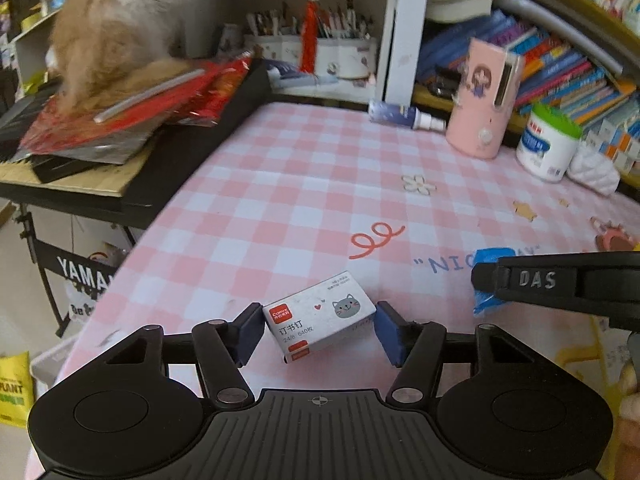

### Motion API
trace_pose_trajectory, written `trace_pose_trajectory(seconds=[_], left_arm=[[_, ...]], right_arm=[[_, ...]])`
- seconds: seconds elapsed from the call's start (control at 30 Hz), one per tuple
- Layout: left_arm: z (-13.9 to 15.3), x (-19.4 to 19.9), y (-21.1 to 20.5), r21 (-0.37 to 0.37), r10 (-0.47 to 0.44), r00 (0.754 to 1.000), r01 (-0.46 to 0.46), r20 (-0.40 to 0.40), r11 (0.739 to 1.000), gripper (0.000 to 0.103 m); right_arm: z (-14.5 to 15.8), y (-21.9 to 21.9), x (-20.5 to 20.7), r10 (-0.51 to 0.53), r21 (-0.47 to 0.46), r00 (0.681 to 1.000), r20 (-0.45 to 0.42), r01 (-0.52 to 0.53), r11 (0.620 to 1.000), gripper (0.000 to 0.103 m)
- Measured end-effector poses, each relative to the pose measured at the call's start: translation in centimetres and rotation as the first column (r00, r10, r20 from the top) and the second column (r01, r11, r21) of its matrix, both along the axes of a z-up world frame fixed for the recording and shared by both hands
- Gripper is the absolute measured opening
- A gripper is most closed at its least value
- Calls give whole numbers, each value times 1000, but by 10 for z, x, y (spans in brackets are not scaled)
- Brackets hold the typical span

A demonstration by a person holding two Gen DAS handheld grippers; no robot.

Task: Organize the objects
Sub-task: 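Grasp the small white staple box with the left tool while the right tool grasps the blue eraser, then lift the staple box and blue eraser and carry both toward the yellow box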

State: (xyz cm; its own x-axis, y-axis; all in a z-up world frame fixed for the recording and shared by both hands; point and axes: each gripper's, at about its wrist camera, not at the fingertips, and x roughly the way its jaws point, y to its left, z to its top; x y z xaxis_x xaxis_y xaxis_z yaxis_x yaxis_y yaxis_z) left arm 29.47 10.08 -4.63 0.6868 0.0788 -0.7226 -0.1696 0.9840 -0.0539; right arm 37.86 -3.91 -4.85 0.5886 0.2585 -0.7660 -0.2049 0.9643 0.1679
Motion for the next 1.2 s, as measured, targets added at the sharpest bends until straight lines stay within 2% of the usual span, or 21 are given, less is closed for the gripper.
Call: trace_pose_trajectory(seconds=[0.27, 0.43, 0.57, 0.8, 1.2], left_arm=[[36, -60, 11, -43, -12, 998, 15, 66, 999, 59], [46, -100, 10, -66, -46, 996, 51, 81, 997, 59], [51, -130, 9, -96, -75, 993, 83, 88, 992, 59], [56, -174, 6, -142, -105, 988, 120, 111, 982, 59], [58, -258, 4, -152, -154, 980, 172, 122, 973, 59]], right_arm=[[41, -8, -55, 78, 40, 992, 97, -83, 996, 27], [53, -15, -103, 129, 40, 984, 120, -135, 990, 26], [58, -28, -137, 168, 5, 975, 147, -170, 985, 26], [59, -52, -196, 119, -1, 985, 125, -120, 993, 26], [58, -60, -286, 55, 3, 991, 123, -56, 998, 26]])
